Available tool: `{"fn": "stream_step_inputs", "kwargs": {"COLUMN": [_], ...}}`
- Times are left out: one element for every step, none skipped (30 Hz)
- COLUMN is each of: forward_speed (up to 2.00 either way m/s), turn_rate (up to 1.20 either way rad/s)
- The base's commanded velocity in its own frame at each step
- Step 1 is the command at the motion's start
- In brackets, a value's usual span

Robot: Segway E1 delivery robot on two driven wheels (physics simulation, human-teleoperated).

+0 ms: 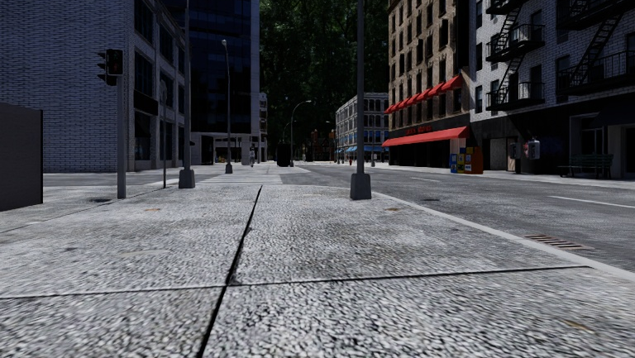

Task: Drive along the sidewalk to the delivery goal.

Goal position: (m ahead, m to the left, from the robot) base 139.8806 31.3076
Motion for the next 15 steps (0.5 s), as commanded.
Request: {"fn": "stream_step_inputs", "kwargs": {"forward_speed": [0.00, 0.00, 0.00, 0.00, 0.00, 0.00, 0.00, 0.00, 0.00, 0.00, 0.00, 0.00, 0.00, 0.00, 0.00], "turn_rate": [0.00, 0.00, 0.00, 0.00, 0.00, 0.00, 0.00, 0.00, 0.00, 0.00, 0.00, 0.00, 0.00, 0.00, 0.00]}}
